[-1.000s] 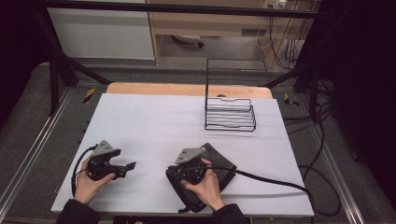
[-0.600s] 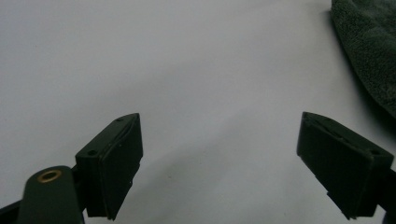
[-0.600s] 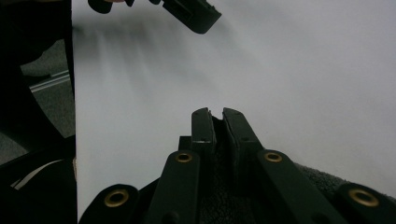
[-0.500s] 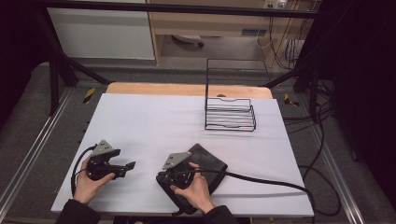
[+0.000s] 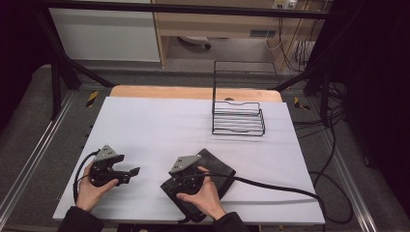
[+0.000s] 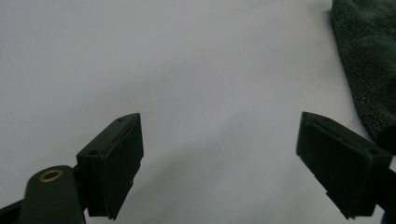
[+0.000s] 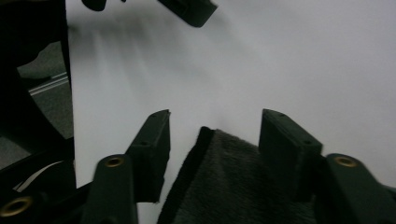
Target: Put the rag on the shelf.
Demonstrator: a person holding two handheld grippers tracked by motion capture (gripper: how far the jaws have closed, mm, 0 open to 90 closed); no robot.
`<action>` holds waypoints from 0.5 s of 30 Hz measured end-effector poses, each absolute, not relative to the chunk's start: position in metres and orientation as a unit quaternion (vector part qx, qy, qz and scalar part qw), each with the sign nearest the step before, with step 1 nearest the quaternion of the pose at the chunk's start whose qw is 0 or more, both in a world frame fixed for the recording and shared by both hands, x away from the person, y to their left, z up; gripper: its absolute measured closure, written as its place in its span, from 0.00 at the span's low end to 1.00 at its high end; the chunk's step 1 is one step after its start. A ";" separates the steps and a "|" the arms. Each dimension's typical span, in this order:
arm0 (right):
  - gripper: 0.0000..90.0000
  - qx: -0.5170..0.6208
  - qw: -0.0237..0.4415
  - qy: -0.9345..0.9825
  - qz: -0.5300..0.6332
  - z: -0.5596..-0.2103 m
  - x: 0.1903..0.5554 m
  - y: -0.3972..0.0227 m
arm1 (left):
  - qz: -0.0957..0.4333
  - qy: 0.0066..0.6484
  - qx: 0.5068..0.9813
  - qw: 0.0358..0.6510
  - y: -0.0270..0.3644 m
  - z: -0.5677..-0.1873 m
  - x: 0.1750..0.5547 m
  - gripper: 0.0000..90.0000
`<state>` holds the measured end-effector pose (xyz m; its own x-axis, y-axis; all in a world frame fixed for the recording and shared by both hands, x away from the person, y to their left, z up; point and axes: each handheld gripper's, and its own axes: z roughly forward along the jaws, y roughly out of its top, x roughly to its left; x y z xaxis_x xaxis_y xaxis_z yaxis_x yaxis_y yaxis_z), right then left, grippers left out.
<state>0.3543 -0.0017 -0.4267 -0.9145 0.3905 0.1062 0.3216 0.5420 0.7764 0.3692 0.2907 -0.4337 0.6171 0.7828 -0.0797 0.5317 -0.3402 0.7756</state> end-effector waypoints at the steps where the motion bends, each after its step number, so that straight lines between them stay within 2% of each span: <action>1: 0.41 0.214 0.048 0.873 0.436 -0.420 0.357 -0.011 | 0.155 0.410 0.802 0.405 0.291 -0.434 0.369 0.17; 8: 0.36 0.260 0.088 0.858 0.435 -0.406 0.371 -0.057 | 0.145 0.409 0.801 0.413 0.285 -0.428 0.367 0.21; 10: 0.39 0.287 0.109 0.851 0.426 -0.405 0.374 -0.086 | 0.136 0.405 0.802 0.417 0.278 -0.423 0.365 0.26; 11: 0.39 0.287 0.109 0.851 0.426 -0.405 0.374 -0.086 | 0.136 0.405 0.802 0.417 0.278 -0.423 0.365 0.27; 15: 0.46 0.335 0.128 0.837 0.413 -0.412 0.374 -0.133 | 0.125 0.399 0.808 0.415 0.265 -0.417 0.362 0.31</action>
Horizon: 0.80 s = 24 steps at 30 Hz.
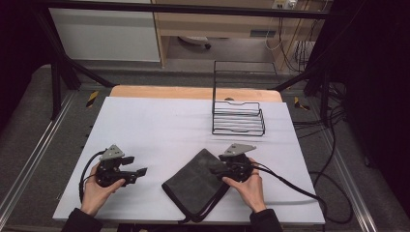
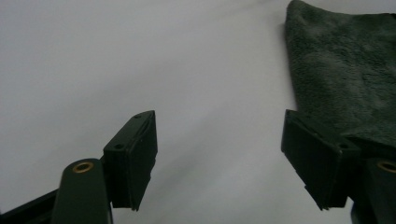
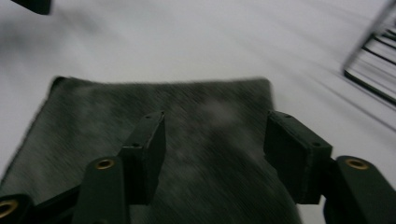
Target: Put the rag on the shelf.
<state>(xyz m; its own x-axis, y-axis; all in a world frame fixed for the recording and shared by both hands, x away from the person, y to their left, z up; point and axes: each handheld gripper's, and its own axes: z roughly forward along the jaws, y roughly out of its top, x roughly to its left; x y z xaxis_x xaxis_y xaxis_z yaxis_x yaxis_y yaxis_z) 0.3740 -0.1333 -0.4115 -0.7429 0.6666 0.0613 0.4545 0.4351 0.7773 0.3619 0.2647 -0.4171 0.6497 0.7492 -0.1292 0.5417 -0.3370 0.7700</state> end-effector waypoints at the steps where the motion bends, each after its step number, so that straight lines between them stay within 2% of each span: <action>1: 0.48 0.343 0.132 0.835 0.409 -0.413 0.373 -0.141 | 0.122 0.397 0.810 0.415 0.261 -0.416 0.361 0.32; 10: 0.58 0.395 0.135 0.821 0.390 -0.429 0.364 -0.177 | 0.105 0.361 0.836 0.400 0.220 -0.404 0.354 0.41; 13: 0.60 0.410 0.128 0.816 0.388 -0.434 0.363 -0.183 | 0.084 0.352 0.844 0.395 0.198 -0.407 0.355 0.50; 24: 0.66 0.430 0.107 0.811 0.381 -0.445 0.359 -0.184 | 0.036 0.358 0.866 0.347 0.177 -0.432 0.357 0.65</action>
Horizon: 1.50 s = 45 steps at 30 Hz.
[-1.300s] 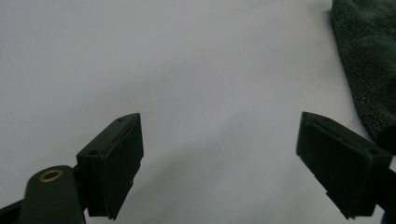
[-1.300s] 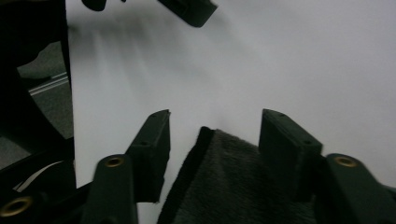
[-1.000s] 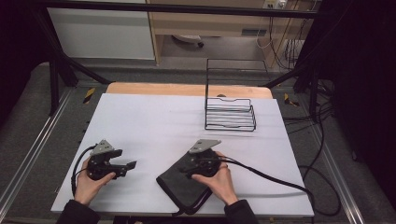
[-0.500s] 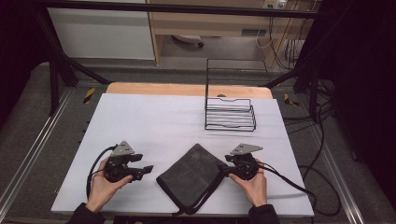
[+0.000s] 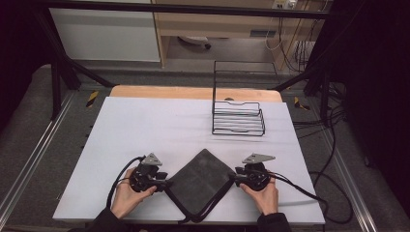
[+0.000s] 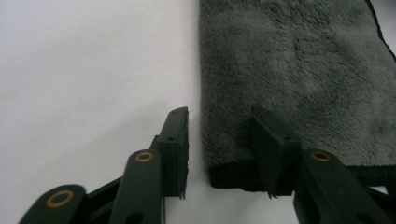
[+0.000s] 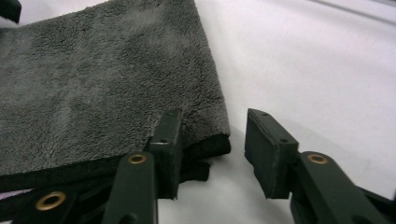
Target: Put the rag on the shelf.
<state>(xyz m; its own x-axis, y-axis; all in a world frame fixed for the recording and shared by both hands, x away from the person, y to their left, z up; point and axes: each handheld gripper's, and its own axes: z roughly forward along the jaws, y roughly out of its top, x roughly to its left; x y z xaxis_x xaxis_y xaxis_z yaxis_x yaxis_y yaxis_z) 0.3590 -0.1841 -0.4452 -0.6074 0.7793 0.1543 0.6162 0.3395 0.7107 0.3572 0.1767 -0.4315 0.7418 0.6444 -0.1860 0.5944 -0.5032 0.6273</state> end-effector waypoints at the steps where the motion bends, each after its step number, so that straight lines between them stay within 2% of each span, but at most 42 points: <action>1: 0.66 0.430 0.107 0.811 0.381 -0.445 0.359 -0.184 | 0.032 0.356 0.867 0.346 0.177 -0.433 0.356 0.65; 2: 0.69 0.431 0.097 0.811 0.383 -0.447 0.358 -0.183 | 0.031 0.357 0.868 0.345 0.177 -0.434 0.355 0.67; 9: 0.74 0.446 0.066 0.802 0.392 -0.451 0.359 -0.181 | 0.019 0.359 0.870 0.336 0.174 -0.436 0.352 0.75; 17: 0.86 0.459 0.029 0.792 0.401 -0.451 0.364 -0.182 | 0.017 0.366 0.871 0.328 0.170 -0.434 0.348 0.86; 21: 0.90 0.450 0.046 0.800 0.394 -0.447 0.368 -0.178 | 0.017 0.369 0.869 0.329 0.170 -0.433 0.347 0.90; 31: 0.90 0.430 0.082 0.808 0.393 -0.438 0.378 -0.164 | 0.025 0.375 0.864 0.336 0.176 -0.432 0.337 0.91; 45: 0.90 0.393 0.100 0.828 0.387 -0.431 0.409 -0.126 | 0.038 0.391 0.853 0.343 0.186 -0.432 0.313 0.91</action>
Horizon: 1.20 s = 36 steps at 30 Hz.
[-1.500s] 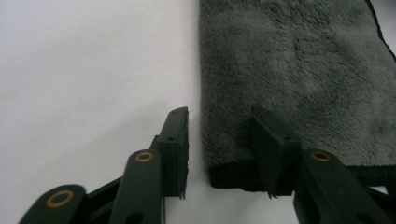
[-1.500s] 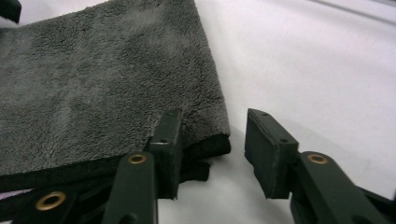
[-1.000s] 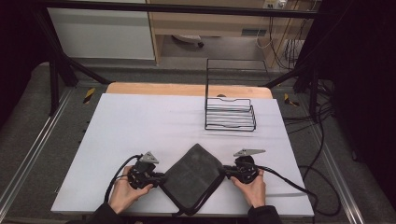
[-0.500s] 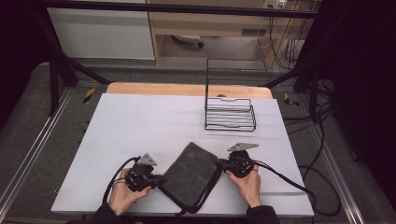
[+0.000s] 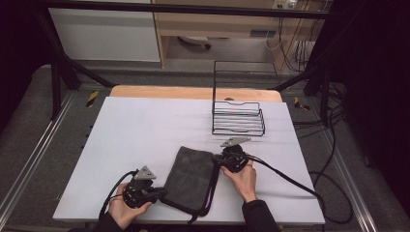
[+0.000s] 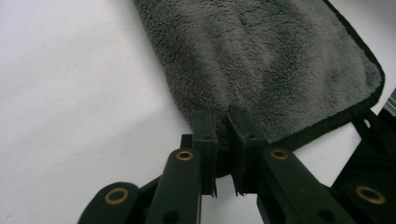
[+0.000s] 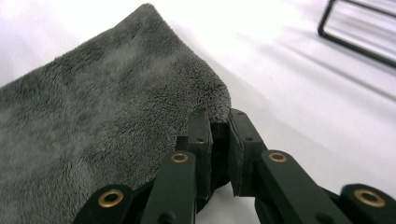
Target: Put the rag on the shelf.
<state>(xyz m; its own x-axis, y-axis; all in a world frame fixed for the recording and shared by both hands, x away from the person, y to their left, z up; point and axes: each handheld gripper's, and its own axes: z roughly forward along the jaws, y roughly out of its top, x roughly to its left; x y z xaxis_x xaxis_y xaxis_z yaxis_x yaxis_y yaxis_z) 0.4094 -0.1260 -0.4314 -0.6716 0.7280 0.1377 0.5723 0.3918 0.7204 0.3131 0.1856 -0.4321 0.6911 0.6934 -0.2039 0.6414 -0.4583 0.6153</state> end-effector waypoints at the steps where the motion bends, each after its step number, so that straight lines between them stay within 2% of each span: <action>1: 0.90 0.389 0.100 0.829 0.389 -0.430 0.414 -0.122 | 0.039 0.392 0.853 0.343 0.185 -0.432 0.312 0.91; 18: 0.90 0.349 0.102 0.838 0.407 -0.434 0.434 -0.098 | 0.046 0.426 0.835 0.346 0.183 -0.433 0.295 0.91; 30: 0.90 0.342 0.100 0.838 0.413 -0.442 0.439 -0.095 | 0.041 0.425 0.834 0.350 0.184 -0.434 0.295 0.90; 34: 0.85 0.347 0.103 0.833 0.417 -0.441 0.439 -0.096 | 0.042 0.423 0.834 0.350 0.185 -0.433 0.296 0.86; 36: 0.79 0.350 0.112 0.827 0.426 -0.438 0.438 -0.098 | 0.044 0.423 0.834 0.352 0.187 -0.432 0.297 0.79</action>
